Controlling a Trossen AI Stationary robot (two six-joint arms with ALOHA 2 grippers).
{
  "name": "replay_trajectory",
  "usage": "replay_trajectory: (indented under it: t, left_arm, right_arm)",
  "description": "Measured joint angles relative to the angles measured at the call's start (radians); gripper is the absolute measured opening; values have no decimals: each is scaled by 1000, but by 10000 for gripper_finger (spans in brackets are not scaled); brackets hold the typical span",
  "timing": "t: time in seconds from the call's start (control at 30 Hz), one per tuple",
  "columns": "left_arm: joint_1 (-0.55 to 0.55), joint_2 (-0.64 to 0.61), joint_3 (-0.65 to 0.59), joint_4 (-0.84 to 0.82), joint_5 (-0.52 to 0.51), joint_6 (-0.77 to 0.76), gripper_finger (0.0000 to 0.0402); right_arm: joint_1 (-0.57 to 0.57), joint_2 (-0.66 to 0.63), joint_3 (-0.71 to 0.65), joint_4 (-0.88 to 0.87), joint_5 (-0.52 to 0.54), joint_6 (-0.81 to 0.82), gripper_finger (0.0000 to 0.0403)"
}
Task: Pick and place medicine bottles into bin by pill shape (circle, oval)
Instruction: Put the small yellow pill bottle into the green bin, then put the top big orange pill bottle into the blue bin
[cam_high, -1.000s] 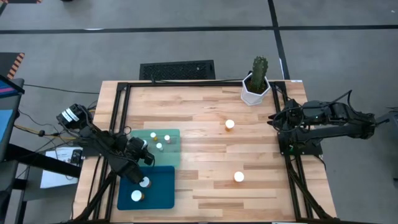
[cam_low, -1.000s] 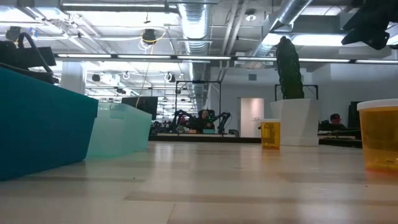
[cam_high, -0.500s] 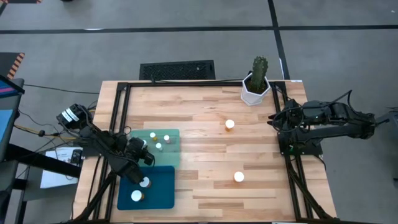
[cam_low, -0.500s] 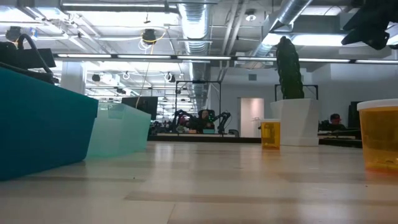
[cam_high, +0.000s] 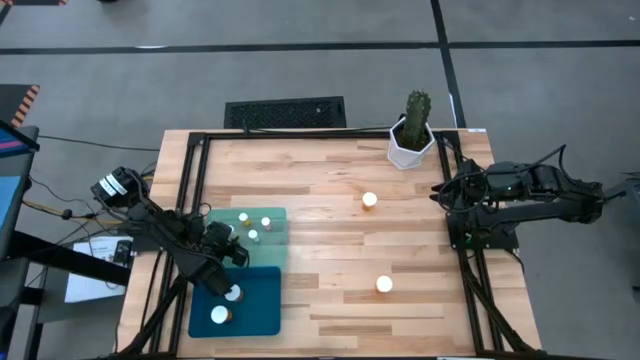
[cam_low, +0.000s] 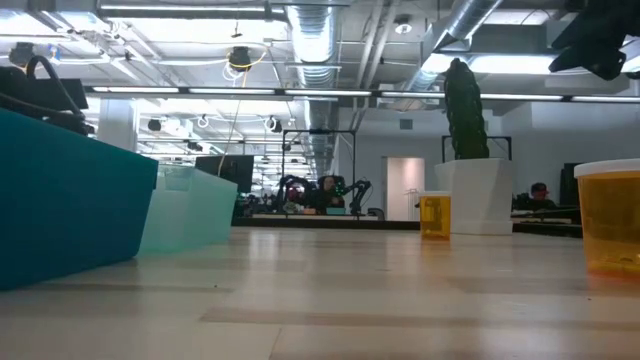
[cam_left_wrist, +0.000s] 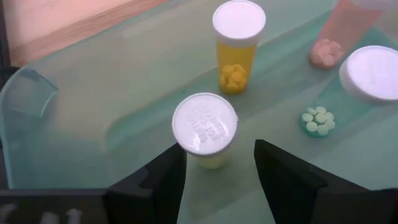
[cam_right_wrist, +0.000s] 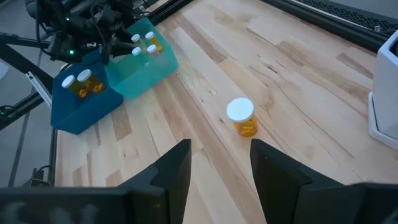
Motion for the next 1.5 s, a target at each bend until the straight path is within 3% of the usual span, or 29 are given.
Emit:
replay_trajectory:
  t: [0.47, 1.17, 1.5]
  left_arm:
    - [0, 0, 43, -35, 10, 34, 223]
    - [0, -1, 148, -172, 24, 35, 225]
    - [0, -1, 257, -328, 15, 35, 225]
  right_arm:
    - [0, 0, 0, 0, 0, -2, 175]
    - [0, 0, 0, 1, 0, -2, 175]
    - [0, 0, 0, 0, 0, -8, 175]
